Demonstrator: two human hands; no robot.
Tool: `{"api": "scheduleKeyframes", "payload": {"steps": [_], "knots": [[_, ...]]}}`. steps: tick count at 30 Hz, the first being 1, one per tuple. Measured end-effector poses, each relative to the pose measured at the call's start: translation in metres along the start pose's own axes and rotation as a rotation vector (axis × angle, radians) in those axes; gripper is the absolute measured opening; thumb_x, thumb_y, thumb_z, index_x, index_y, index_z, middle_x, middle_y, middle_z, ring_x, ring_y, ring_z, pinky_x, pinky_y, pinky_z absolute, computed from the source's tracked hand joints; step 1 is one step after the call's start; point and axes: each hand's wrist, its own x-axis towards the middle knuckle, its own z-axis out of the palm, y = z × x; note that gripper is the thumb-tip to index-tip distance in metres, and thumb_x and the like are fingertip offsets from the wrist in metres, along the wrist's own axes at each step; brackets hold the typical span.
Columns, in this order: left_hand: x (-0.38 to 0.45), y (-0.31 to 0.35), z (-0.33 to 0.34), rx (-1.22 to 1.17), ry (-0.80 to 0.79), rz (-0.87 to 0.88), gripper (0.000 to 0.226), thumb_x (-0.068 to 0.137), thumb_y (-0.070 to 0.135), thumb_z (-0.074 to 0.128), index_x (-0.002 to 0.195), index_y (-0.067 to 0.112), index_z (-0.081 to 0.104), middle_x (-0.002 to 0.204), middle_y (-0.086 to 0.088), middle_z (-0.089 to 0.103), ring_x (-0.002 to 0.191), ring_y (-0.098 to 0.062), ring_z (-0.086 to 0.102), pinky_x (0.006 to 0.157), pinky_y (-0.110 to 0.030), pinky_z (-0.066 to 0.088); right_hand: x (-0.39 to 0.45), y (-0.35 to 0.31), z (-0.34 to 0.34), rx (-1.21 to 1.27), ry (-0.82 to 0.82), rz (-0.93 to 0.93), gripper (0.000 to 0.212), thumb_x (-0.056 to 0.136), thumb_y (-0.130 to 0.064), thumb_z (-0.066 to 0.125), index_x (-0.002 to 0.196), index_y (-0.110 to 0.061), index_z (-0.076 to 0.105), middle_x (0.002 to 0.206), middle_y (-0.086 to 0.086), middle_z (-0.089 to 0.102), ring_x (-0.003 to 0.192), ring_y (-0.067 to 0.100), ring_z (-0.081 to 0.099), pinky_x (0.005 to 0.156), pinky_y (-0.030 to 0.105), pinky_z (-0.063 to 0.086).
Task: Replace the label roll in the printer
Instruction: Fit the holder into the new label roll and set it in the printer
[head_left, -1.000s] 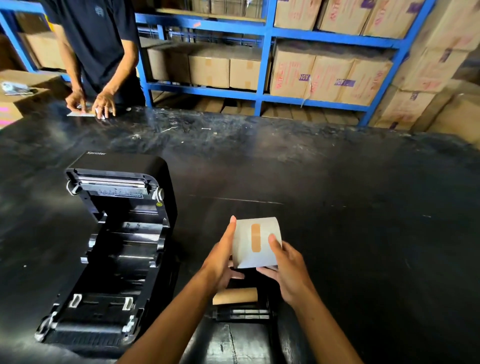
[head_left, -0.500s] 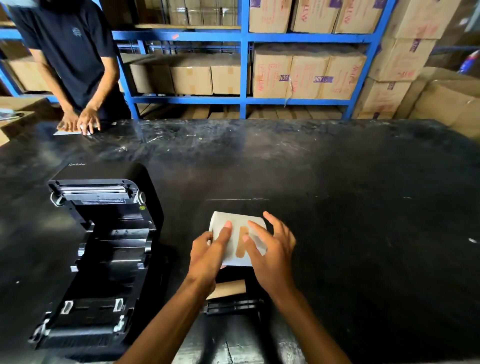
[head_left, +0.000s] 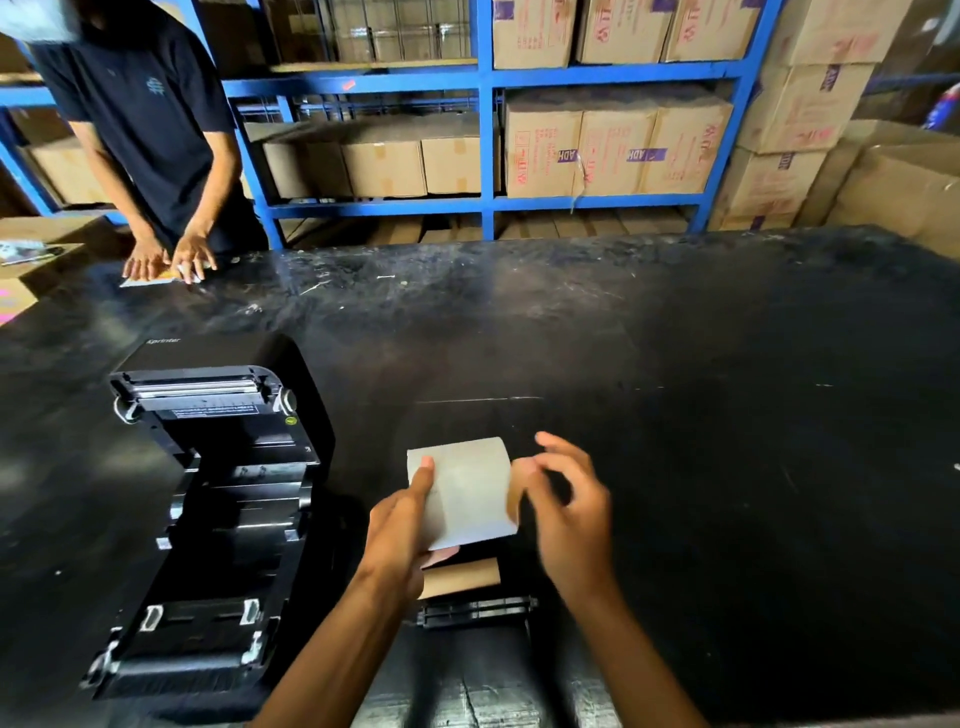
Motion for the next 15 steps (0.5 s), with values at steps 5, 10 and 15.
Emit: {"api": "scheduleKeyframes", "payload": {"steps": [5,10,15], "knots": [[0.004,-0.003,-0.025,-0.068,0.008,0.006,0.033,0.081,0.048,0.066,0.088,0.015,0.068,0.098,-0.009,0.072,0.088,-0.023,0.067,0.059,-0.037,0.058,0.020,0.071,-0.038,-0.450,-0.056,0.340,0.004,0.081,-0.015,0.069,0.079,-0.013,0.071,0.134,0.002,0.053,0.130,0.023,0.038,0.111,0.044,0.026],[0.002,-0.013,-0.047,-0.160,-0.018,-0.024,0.035,0.079,0.051,0.065,0.093,0.019,0.068,0.080,0.000,0.079,0.087,-0.024,0.070,0.062,-0.042,0.060,0.003,0.129,-0.046,-0.708,-0.184,0.332,0.006,0.076,-0.016,0.073,0.070,-0.015,0.072,0.138,0.007,0.053,0.134,0.025,0.034,0.108,0.041,0.017],[0.000,-0.019,-0.055,-0.194,-0.064,-0.034,0.033,0.081,0.054,0.061,0.099,0.026,0.066,0.093,-0.001,0.078,0.094,-0.024,0.070,0.072,-0.045,0.058,-0.006,0.147,-0.051,-0.791,-0.180,0.244,0.028,0.075,-0.023,0.077,0.100,-0.014,0.069,0.137,0.011,0.053,0.132,0.030,0.038,0.106,0.042,0.020]]}}
